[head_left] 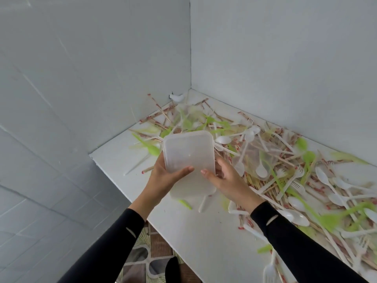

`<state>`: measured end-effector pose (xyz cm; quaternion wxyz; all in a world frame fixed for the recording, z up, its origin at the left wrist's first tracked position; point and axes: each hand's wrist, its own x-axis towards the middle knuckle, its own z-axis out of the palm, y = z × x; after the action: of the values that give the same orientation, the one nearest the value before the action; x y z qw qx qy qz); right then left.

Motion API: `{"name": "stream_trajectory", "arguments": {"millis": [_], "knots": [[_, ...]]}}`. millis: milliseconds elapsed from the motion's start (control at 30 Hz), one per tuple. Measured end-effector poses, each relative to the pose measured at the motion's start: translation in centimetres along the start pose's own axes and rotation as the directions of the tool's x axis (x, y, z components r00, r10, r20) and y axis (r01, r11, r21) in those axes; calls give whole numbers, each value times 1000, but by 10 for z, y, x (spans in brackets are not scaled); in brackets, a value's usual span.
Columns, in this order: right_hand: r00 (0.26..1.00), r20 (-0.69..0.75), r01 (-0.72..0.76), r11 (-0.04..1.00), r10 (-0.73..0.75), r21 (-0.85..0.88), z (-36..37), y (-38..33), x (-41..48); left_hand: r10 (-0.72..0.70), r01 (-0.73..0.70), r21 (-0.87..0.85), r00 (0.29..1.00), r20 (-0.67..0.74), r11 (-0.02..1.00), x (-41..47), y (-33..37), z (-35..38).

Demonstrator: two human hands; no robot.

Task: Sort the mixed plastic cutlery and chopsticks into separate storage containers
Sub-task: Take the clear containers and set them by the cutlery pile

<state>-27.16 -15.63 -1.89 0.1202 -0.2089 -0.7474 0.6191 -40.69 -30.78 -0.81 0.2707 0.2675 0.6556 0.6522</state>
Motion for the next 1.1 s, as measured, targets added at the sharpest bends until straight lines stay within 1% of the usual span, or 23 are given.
{"name": "stream_trajectory", "arguments": {"millis": [100, 200, 267, 300, 333, 367, 400, 467, 533, 600, 733, 800, 833, 933, 1000, 1100], "knots": [[1000, -7, 5, 999, -5, -41, 11, -8, 31, -25, 25, -3, 1000, -10, 1000, 23, 0, -24], [1000, 15, -21, 999, 21, -31, 24, -19, 60, -68, 66, -34, 996, -51, 997, 45, 0, -47], [997, 5, -76, 997, 76, 34, 28, -27, 81, -106, 102, -69, 992, -67, 992, 57, 0, -59], [993, -29, -113, 989, 116, 99, 29, -28, 97, -120, 114, -73, 990, -74, 991, 65, 0, -67], [985, -75, -149, 981, 159, 121, 27, -28, 111, -129, 124, -69, 989, -76, 990, 70, -2, -73], [976, -122, -173, 981, 183, 87, 25, -30, 126, -135, 130, -70, 988, -74, 989, 77, -2, -80], [966, -170, -197, 980, 194, 1, 21, -29, 138, -137, 132, -69, 988, -70, 989, 82, -3, -85], [947, -263, -230, 959, 183, -163, 15, -26, 163, -140, 134, -79, 988, -71, 988, 95, -3, -95], [935, -311, -259, 928, 171, -269, 14, -22, 190, -150, 141, -108, 985, -81, 984, 109, -2, -105], [917, -353, -306, 893, 184, -330, 16, -19, 213, -153, 140, -140, 985, -84, 980, 123, -1, -114], [866, -422, -424, 840, 268, -338, 17, -6, 245, -140, 130, -154, 988, -59, 980, 144, 0, -128], [843, -455, -454, 831, 286, -320, 17, 0, 251, -140, 130, -161, 989, -53, 978, 152, -2, -132], [831, -478, -454, 843, 284, -289, 16, 2, 252, -139, 129, -165, 989, -53, 978, 155, -4, -133], [766, -562, -446, 888, 314, -111, 11, 2, 249, -137, 123, -179, 989, -65, 976, 165, -9, -134], [730, -601, -425, 905, 325, -28, 4, -2, 241, -127, 107, -204, 988, -87, 973, 170, -11, -130], [693, -667, -352, 936, 274, 18, -9, -10, 222, -135, 94, -276, 982, -134, 957, 178, -12, -121]]}}
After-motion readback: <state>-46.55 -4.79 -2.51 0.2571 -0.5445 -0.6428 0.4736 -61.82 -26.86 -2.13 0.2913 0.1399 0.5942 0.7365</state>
